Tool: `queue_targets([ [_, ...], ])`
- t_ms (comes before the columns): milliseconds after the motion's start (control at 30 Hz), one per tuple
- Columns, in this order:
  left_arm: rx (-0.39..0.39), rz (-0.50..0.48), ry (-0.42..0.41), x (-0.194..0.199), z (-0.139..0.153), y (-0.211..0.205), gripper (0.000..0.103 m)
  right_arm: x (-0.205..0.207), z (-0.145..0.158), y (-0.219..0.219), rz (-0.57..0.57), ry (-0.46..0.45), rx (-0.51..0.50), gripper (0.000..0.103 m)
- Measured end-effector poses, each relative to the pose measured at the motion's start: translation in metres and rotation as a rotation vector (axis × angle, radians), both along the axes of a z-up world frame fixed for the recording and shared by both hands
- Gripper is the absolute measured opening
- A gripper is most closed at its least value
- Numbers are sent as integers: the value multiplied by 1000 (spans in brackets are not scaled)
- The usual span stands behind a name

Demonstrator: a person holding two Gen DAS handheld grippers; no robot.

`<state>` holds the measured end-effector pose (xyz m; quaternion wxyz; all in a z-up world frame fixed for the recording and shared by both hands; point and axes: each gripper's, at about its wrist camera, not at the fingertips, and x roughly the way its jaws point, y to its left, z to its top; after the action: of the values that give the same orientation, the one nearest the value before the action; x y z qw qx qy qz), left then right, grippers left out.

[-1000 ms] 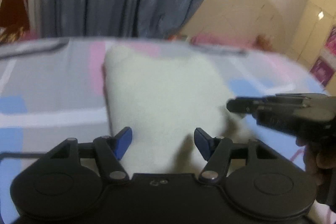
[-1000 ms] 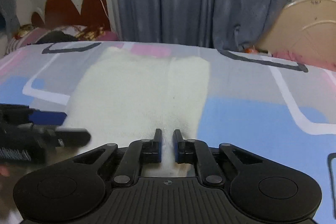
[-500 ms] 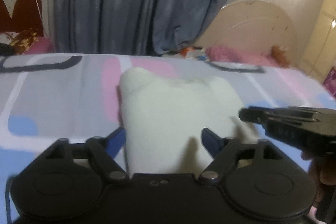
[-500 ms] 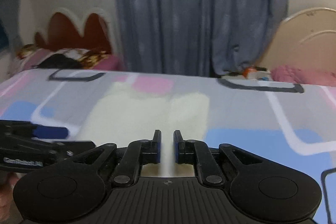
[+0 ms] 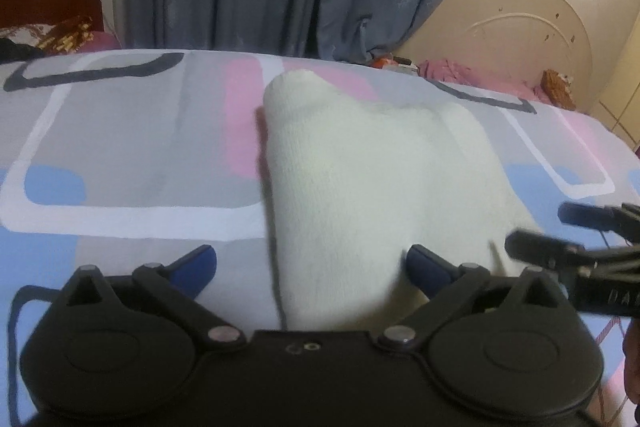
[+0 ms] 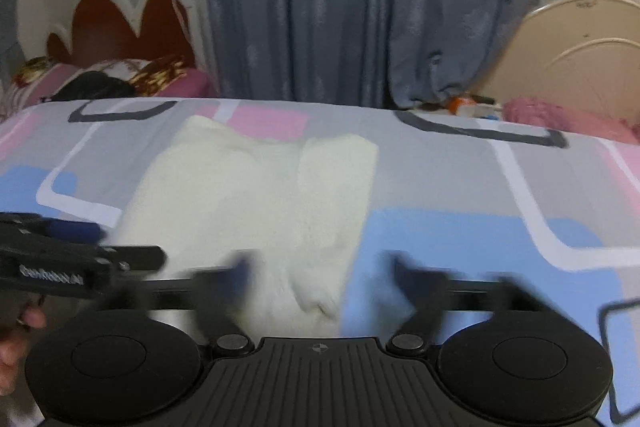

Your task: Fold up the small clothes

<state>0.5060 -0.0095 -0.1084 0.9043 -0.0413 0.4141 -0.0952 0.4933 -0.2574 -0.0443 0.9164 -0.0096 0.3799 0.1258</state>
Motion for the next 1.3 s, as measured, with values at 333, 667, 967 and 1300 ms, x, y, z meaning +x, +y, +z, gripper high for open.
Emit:
queue_targets([
  [333, -110, -41, -42, -13, 14, 22, 98, -3, 20, -38, -13, 77, 308, 89],
  [667, -491, 48, 128, 8, -20, 74, 81, 27, -19, -92, -139, 248, 740, 69],
  [967, -467, 6, 137, 36, -26, 58, 77, 41, -39, -87, -89, 265, 743, 60],
  [1300, -319, -35, 110, 40, -16, 22, 59, 42, -36, -60, -38, 214, 549, 46],
])
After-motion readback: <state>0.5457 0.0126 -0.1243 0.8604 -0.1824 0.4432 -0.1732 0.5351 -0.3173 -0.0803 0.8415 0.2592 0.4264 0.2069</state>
